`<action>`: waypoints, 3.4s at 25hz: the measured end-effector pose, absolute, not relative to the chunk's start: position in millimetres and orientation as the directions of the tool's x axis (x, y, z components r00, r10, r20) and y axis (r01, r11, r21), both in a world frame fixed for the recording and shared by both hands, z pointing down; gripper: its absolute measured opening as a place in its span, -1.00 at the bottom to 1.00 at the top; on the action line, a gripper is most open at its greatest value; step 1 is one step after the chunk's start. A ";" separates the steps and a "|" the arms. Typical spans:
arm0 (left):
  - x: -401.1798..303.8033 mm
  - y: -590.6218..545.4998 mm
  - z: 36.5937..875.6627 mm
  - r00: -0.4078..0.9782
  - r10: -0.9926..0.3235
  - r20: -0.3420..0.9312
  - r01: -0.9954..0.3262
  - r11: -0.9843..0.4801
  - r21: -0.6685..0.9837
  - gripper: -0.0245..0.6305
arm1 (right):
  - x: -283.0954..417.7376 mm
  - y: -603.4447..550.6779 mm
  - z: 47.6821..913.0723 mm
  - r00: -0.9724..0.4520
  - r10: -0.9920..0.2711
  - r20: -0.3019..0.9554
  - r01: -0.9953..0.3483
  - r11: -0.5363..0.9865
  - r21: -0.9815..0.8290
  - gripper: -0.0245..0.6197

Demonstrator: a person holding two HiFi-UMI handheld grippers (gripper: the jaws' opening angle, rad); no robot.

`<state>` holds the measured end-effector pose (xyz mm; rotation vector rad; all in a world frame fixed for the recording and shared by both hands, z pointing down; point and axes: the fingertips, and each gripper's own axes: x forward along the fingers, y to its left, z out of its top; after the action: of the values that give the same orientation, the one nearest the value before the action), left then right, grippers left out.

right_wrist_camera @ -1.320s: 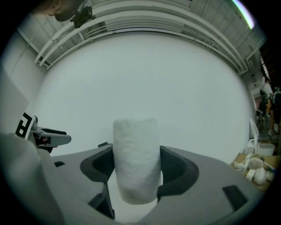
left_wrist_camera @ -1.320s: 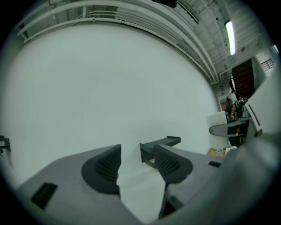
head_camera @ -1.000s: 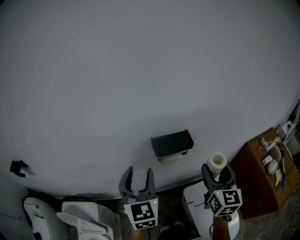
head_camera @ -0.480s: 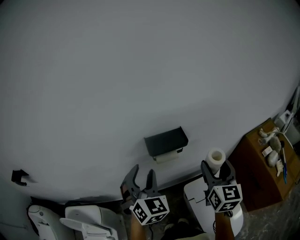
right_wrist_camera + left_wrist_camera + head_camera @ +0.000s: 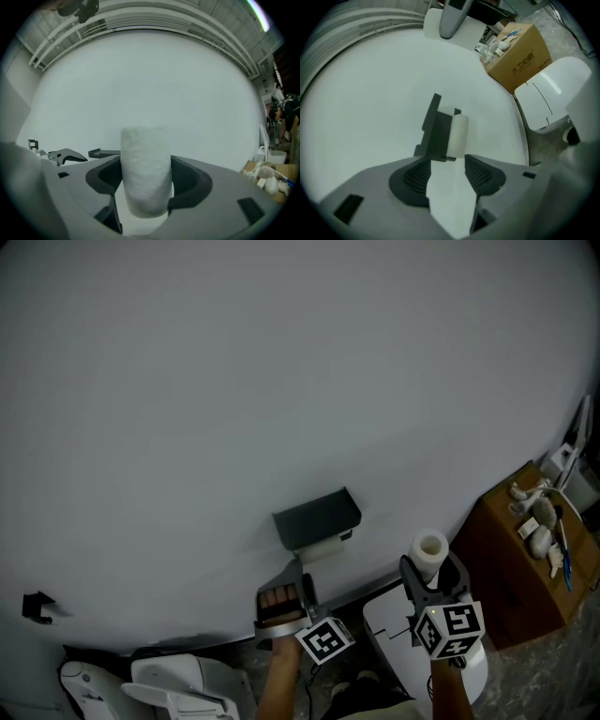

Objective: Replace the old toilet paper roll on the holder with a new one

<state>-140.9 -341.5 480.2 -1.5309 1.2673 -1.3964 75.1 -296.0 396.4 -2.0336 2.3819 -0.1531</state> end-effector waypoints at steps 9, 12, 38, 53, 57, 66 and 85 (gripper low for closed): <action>-119.4 -366.0 486.4 -0.055 -0.964 0.260 -0.060 -0.257 -0.965 -0.25 | 91.9 -296.5 402.5 -0.143 -0.987 0.071 -0.988 0.137 -0.073 0.04; -110.8 -375.5 486.7 -0.045 -0.969 0.245 -0.044 -0.243 -0.969 -0.25 | 99.8 -299.3 404.9 -0.130 -0.988 0.078 -0.989 0.124 -0.076 0.04; -28.6 -416.3 492.0 0.033 -0.979 0.202 0.070 -0.199 -0.977 -0.34 | 182.0 -297.5 426.5 0.029 -0.993 0.117 -0.994 -0.041 -0.103 0.04; 67.1 -402.1 470.1 0.262 -0.943 0.206 -0.108 -0.241 -0.965 -0.34 | 241.8 -272.3 426.4 0.164 -0.980 0.116 -0.978 -0.177 -0.107 0.04; 67.4 -388.6 453.1 0.327 -0.926 0.191 -0.272 -0.286 -0.919 -0.34 | 239.1 -273.7 424.7 0.157 -0.982 0.110 -0.980 -0.169 -0.108 0.04; 28.8 -359.3 397.7 0.450 -0.889 0.083 -0.721 -0.417 -0.554 -0.34 | 204.5 -284.6 419.8 0.072 -0.993 0.094 -0.990 -0.083 -0.110 0.04; -132.4 -339.5 378.7 0.365 -0.931 -0.023 -0.925 -0.366 0.102 -0.34 | 110.6 -309.1 428.1 -0.144 -0.985 0.095 -0.985 0.134 -0.107 0.04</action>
<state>-132.4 -339.5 378.7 -2.6541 1.8069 0.1240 110.6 -309.1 428.1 -2.0564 2.3665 -0.2259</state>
